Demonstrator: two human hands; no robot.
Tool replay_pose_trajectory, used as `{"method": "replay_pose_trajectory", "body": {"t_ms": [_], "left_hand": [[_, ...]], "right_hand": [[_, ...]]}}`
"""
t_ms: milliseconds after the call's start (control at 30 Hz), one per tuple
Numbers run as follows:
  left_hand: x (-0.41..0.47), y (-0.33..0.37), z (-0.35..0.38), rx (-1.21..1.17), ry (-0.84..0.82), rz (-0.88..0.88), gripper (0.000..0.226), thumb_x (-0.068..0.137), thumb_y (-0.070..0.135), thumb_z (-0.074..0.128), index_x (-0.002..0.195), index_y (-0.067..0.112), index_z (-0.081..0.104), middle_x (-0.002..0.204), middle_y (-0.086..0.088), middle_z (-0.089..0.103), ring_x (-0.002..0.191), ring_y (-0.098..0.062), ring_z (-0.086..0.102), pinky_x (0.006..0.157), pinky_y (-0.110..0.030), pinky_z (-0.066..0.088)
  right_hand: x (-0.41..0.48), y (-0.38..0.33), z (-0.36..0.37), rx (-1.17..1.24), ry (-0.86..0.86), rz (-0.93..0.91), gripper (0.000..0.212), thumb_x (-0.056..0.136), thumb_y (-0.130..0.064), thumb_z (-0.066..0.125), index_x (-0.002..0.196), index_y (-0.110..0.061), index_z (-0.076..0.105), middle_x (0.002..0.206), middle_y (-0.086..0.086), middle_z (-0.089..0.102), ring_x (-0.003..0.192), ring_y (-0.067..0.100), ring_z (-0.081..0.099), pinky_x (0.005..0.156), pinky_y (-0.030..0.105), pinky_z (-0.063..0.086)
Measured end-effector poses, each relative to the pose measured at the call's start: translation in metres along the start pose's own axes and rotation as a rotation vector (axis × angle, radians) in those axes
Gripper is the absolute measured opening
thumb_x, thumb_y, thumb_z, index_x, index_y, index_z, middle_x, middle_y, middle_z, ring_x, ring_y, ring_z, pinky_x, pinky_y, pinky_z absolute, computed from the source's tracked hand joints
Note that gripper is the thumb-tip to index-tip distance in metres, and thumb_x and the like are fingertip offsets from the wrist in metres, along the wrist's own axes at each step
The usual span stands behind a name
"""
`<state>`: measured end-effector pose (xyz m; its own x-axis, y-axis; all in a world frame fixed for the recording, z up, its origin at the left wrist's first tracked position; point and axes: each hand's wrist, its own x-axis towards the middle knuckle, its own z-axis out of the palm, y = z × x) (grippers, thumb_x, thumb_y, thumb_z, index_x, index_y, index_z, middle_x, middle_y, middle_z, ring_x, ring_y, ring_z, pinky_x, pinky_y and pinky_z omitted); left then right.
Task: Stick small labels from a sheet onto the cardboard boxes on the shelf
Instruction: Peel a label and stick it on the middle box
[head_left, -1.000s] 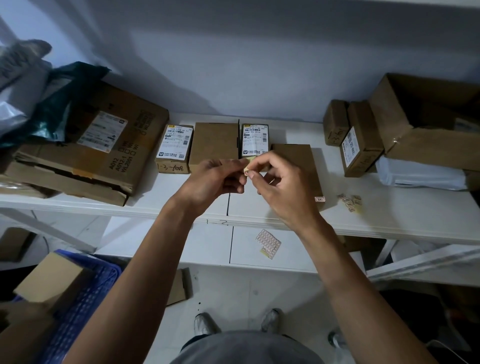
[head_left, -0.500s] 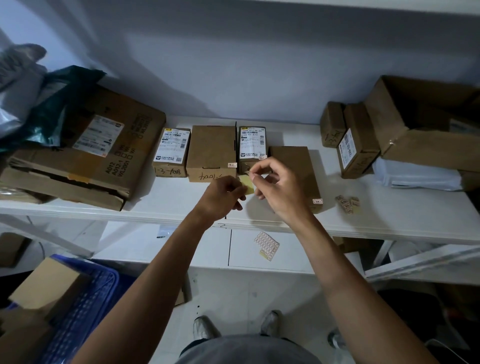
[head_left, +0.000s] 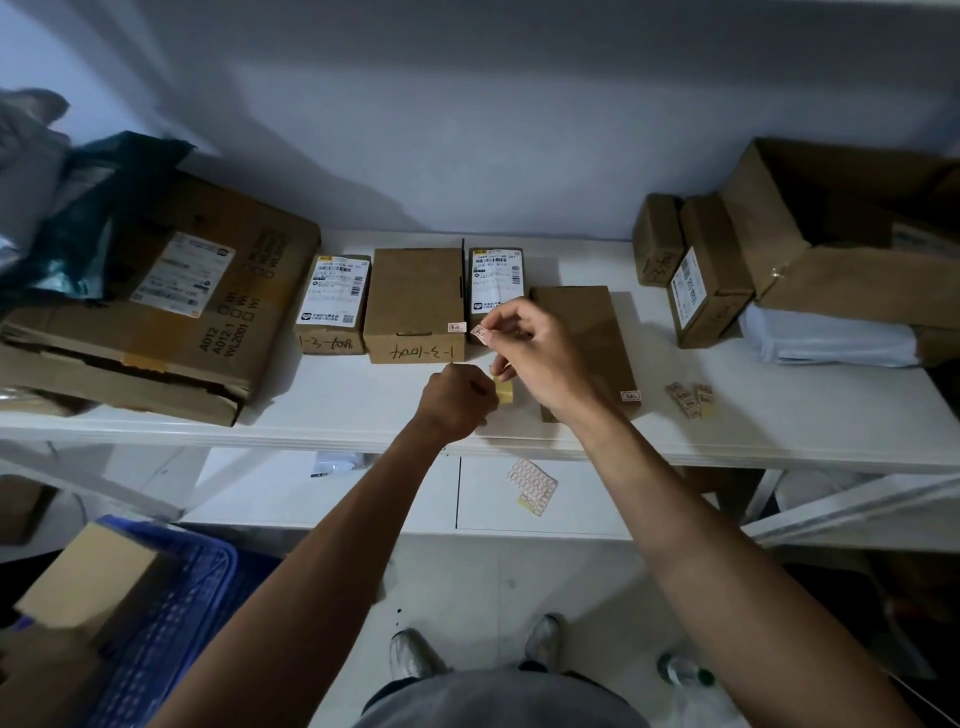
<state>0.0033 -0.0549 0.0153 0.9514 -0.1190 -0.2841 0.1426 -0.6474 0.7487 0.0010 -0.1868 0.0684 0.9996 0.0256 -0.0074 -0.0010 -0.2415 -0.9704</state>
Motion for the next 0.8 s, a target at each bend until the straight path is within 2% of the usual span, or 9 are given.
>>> {"method": "replay_pose_trajectory", "body": {"t_ms": [167, 333, 433, 500, 600, 700, 800], "left_hand": [[0.001, 0.002, 0.005, -0.024, 0.036, 0.014, 0.023, 0.083, 0.01, 0.063, 0.065, 0.022, 0.066, 0.059, -0.002, 0.068, 0.05, -0.013, 0.067, 0.047, -0.007, 0.044], [0.004, -0.003, 0.008, -0.087, 0.05, 0.051, 0.008, 0.088, 0.014, 0.065, 0.087, 0.013, 0.072, 0.083, -0.005, 0.075, 0.054, -0.014, 0.069, 0.045, -0.01, 0.043], [0.006, -0.003, 0.008, -0.124, 0.049, 0.09, 0.006, 0.09, 0.017, 0.067, 0.087, 0.013, 0.071, 0.084, -0.001, 0.074, 0.054, -0.012, 0.07, 0.057, -0.02, 0.051], [0.007, -0.002, 0.008, -0.181, 0.045, 0.102, 0.006, 0.09, 0.017, 0.069, 0.086, 0.013, 0.07, 0.084, 0.0, 0.074, 0.056, -0.016, 0.071, 0.065, -0.03, 0.054], [0.007, 0.001, 0.005, -0.321, 0.022, 0.068, 0.006, 0.09, 0.014, 0.069, 0.091, 0.007, 0.07, 0.086, -0.003, 0.073, 0.058, -0.018, 0.07, 0.069, -0.036, 0.056], [0.007, 0.004, 0.001, -0.321, 0.015, 0.049, 0.011, 0.092, 0.01, 0.064, 0.094, 0.001, 0.071, 0.082, -0.003, 0.073, 0.057, -0.017, 0.068, 0.066, -0.032, 0.054], [0.006, 0.003, 0.0, -0.236, 0.031, 0.068, 0.013, 0.093, 0.009, 0.061, 0.089, 0.006, 0.073, 0.076, 0.0, 0.073, 0.057, -0.019, 0.067, 0.061, -0.026, 0.052]], "right_hand": [[-0.001, 0.003, -0.001, -0.001, 0.011, 0.007, 0.005, 0.094, -0.006, 0.067, 0.094, -0.011, 0.068, 0.081, 0.002, 0.064, 0.054, 0.016, 0.061, 0.048, 0.027, 0.051], [-0.001, 0.013, -0.008, -0.026, 0.009, 0.022, 0.006, 0.095, -0.009, 0.067, 0.095, -0.015, 0.068, 0.083, 0.001, 0.064, 0.056, 0.018, 0.061, 0.051, 0.031, 0.052], [-0.001, 0.019, -0.009, -0.047, 0.017, 0.046, 0.006, 0.096, -0.011, 0.066, 0.098, -0.016, 0.068, 0.087, 0.0, 0.064, 0.055, 0.016, 0.062, 0.052, 0.03, 0.052], [-0.001, 0.023, -0.01, -0.068, 0.027, 0.057, 0.008, 0.097, -0.01, 0.065, 0.099, -0.016, 0.068, 0.089, -0.002, 0.063, 0.055, 0.014, 0.062, 0.051, 0.028, 0.051], [-0.002, 0.026, -0.011, -0.096, 0.04, 0.064, 0.012, 0.096, -0.005, 0.062, 0.1, -0.015, 0.069, 0.089, -0.003, 0.061, 0.053, 0.012, 0.06, 0.05, 0.025, 0.05], [-0.003, 0.027, -0.013, -0.099, 0.041, 0.073, 0.015, 0.096, -0.002, 0.06, 0.104, -0.01, 0.07, 0.089, -0.003, 0.061, 0.051, 0.01, 0.059, 0.049, 0.024, 0.05], [-0.002, 0.027, -0.013, -0.083, 0.042, 0.075, 0.013, 0.096, -0.005, 0.062, 0.104, -0.01, 0.071, 0.089, -0.003, 0.062, 0.05, 0.009, 0.059, 0.048, 0.023, 0.05]]}}
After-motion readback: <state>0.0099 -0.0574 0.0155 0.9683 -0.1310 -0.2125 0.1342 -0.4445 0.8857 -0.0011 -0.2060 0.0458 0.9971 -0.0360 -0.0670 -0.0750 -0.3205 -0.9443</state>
